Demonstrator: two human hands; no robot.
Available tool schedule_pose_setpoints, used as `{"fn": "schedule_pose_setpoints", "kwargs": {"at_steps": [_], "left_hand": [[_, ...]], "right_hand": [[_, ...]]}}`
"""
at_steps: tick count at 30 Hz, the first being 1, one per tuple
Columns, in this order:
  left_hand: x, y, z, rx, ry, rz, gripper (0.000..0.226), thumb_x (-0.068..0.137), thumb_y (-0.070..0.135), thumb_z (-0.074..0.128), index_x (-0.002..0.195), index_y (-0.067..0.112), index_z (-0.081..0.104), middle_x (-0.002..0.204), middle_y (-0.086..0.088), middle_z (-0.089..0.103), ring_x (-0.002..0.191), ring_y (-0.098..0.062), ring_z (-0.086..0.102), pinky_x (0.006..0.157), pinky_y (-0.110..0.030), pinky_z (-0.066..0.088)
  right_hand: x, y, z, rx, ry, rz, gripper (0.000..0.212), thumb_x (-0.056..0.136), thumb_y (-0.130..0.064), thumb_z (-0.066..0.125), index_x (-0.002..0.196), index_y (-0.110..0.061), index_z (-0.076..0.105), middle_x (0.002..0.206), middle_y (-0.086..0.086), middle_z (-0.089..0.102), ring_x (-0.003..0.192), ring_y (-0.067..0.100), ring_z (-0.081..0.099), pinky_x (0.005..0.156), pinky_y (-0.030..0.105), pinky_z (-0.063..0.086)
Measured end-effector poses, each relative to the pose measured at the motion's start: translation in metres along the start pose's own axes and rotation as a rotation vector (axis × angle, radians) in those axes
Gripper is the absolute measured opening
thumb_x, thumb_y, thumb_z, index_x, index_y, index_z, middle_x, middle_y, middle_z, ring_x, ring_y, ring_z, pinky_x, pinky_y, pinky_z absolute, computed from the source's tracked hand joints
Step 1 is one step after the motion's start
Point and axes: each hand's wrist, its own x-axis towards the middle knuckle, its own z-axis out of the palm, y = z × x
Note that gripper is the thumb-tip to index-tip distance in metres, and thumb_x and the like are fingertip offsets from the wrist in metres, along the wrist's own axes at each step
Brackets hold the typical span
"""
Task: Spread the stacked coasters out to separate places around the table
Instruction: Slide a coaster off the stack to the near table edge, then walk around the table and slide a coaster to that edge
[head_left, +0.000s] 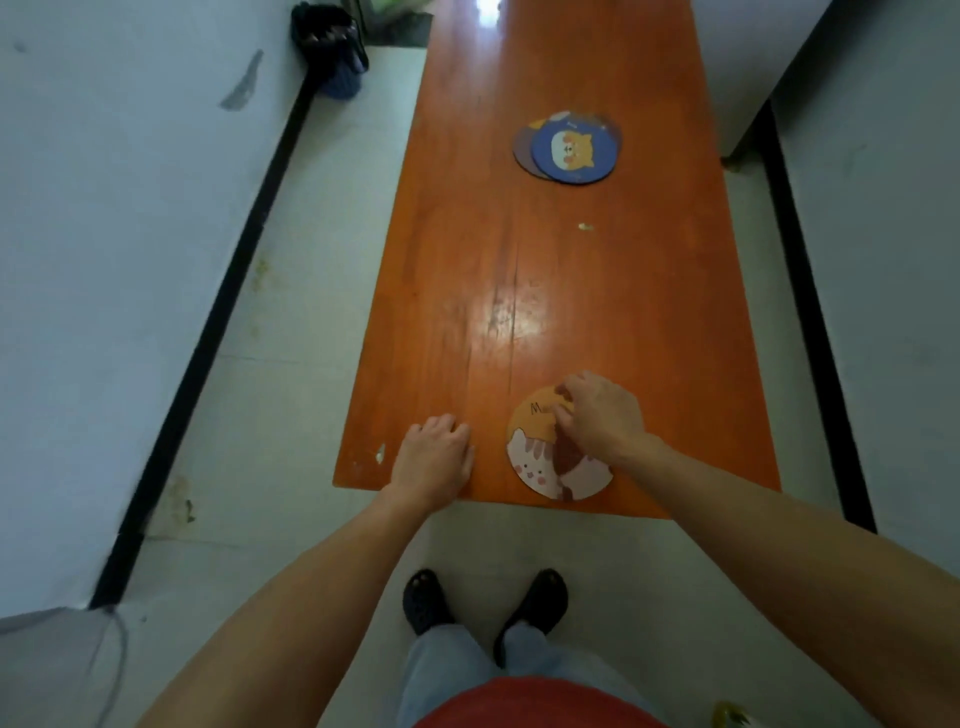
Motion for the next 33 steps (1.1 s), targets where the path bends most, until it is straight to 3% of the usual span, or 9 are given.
{"fn": "schedule_pose_setpoints", "kwargs": {"at_steps": [2, 4, 6, 12, 20, 26, 33], "left_hand": [[-0.013, -0.023, -0.022, -0.04, 0.028, -0.042, 0.02, 0.094, 0.032, 0.045, 0.09, 0.019, 0.058, 0.087, -0.003, 0.062, 0.079, -0.022, 0.061, 0.073, -0.037, 0.052], [-0.029, -0.053, -0.042, -0.044, 0.045, -0.086, 0.021, 0.095, 0.032, 0.045, 0.088, 0.018, 0.059, 0.084, -0.004, 0.064, 0.072, -0.022, 0.061, 0.069, -0.038, 0.055], [-0.048, -0.089, -0.059, -0.04, 0.074, -0.134, 0.023, 0.095, 0.033, 0.044, 0.091, 0.017, 0.061, 0.086, -0.005, 0.066, 0.073, -0.023, 0.062, 0.068, -0.036, 0.054], [-0.11, -0.212, -0.099, -0.029, 0.124, -0.25, 0.025, 0.093, 0.033, 0.045, 0.095, 0.016, 0.063, 0.092, -0.007, 0.067, 0.083, -0.03, 0.063, 0.067, -0.035, 0.047], [-0.158, -0.373, -0.143, 0.018, 0.08, -0.263, 0.024, 0.094, 0.031, 0.043, 0.097, 0.014, 0.061, 0.094, -0.008, 0.065, 0.084, -0.029, 0.062, 0.07, -0.037, 0.048], [-0.123, -0.449, -0.172, 0.029, 0.079, -0.235, 0.024, 0.095, 0.028, 0.044, 0.093, 0.012, 0.061, 0.09, -0.007, 0.066, 0.076, -0.024, 0.062, 0.071, -0.038, 0.053], [-0.017, -0.507, -0.203, 0.089, 0.073, -0.152, 0.022, 0.094, 0.029, 0.045, 0.091, 0.013, 0.06, 0.085, -0.006, 0.064, 0.071, -0.024, 0.061, 0.071, -0.038, 0.054]], "right_hand": [[0.008, -0.036, -0.008, 0.048, -0.067, -0.084, 0.026, 0.093, -0.033, 0.055, 0.116, -0.023, 0.061, 0.105, -0.002, 0.065, 0.079, 0.01, 0.054, 0.063, 0.025, 0.044], [0.016, -0.077, -0.013, 0.073, -0.157, -0.161, 0.029, 0.095, -0.032, 0.053, 0.122, -0.022, 0.058, 0.11, 0.0, 0.066, 0.086, 0.015, 0.061, 0.071, 0.03, 0.052], [0.025, -0.119, -0.014, 0.028, -0.168, -0.254, 0.031, 0.095, -0.03, 0.054, 0.124, -0.019, 0.058, 0.114, 0.003, 0.065, 0.095, 0.021, 0.062, 0.079, 0.034, 0.054], [0.057, -0.254, 0.004, -0.056, -0.102, -0.441, 0.029, 0.091, -0.029, 0.053, 0.116, -0.018, 0.063, 0.112, 0.007, 0.066, 0.099, 0.029, 0.062, 0.075, 0.035, 0.048], [0.099, -0.402, 0.046, -0.083, -0.113, -0.41, 0.032, 0.091, -0.036, 0.053, 0.118, -0.023, 0.061, 0.119, 0.003, 0.066, 0.107, 0.026, 0.061, 0.084, 0.034, 0.047], [0.146, -0.45, 0.045, -0.122, -0.062, -0.392, 0.031, 0.092, -0.033, 0.05, 0.119, -0.022, 0.06, 0.117, 0.002, 0.064, 0.102, 0.026, 0.062, 0.078, 0.033, 0.046], [0.246, -0.455, 0.033, -0.169, -0.033, -0.328, 0.031, 0.091, -0.03, 0.051, 0.118, -0.02, 0.061, 0.116, 0.004, 0.065, 0.099, 0.027, 0.063, 0.078, 0.035, 0.049]]}}
